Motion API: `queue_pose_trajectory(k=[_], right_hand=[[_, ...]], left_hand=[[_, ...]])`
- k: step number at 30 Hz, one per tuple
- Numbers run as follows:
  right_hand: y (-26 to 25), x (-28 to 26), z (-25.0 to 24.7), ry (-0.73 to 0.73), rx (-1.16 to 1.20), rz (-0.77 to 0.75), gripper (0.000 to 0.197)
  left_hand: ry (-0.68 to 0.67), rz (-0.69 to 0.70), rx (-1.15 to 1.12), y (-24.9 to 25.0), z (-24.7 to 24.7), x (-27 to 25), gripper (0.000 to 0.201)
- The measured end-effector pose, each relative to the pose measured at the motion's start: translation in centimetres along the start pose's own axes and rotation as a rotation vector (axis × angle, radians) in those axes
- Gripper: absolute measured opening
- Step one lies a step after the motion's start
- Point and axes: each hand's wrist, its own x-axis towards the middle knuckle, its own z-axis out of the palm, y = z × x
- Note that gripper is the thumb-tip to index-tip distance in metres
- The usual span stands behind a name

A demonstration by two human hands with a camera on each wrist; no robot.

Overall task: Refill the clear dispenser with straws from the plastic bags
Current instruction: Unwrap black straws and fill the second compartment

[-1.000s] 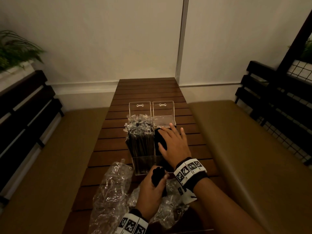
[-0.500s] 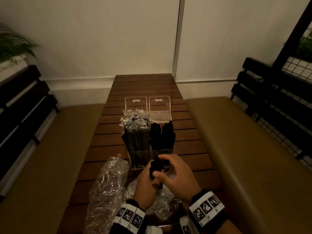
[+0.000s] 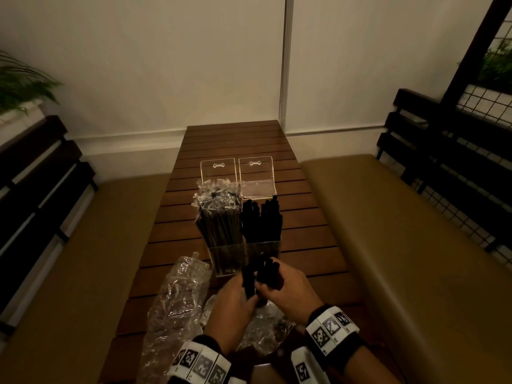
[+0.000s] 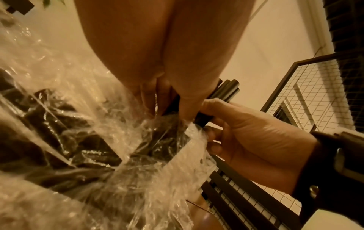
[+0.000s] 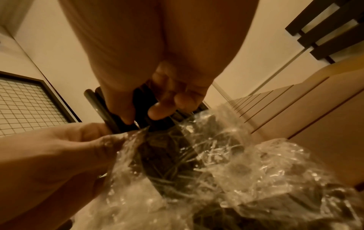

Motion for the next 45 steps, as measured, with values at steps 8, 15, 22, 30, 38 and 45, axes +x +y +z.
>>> queue_pose_trajectory(k=[8, 15, 22, 30, 38, 45], right_hand=[[-0.3, 0.1, 0.9, -0.08, 0.016, -0.024, 0.026], [0.4, 0.8, 1.1, -0.023, -0.154, -0.044, 0.021], [-1.5, 0.5, 0.2, 0.098, -0.043, 0.002, 0.012], [-3.7, 1.5, -1.6, 0.161, -0.28, -0.122, 0.013], [-3.6, 0.4, -2.0, 0.062, -0.058, 0.001, 0.013], [-3.5, -0.1, -2.1, -0.054, 0.044, 0.103, 0.013]], left_hand=[[-0.027, -0.031, 0.164, 0.1, -0.6, -0.2, 0.026], [-0.057, -0.022, 0.259, -0.3, -1.3, -0.6, 0.016], [-0.16, -0.061, 0.291, -3.0, -0.7, -2.4, 0.063], [-0.084, 0.03, 0.221, -1.5, 0.4, -1.7, 0.074], [-0.061, -0.068, 0.205, -3.6, 1.1, -0.1, 0.036], [0.047, -0.165, 0.22, -4.2, 1.2, 1.0, 0.019]])
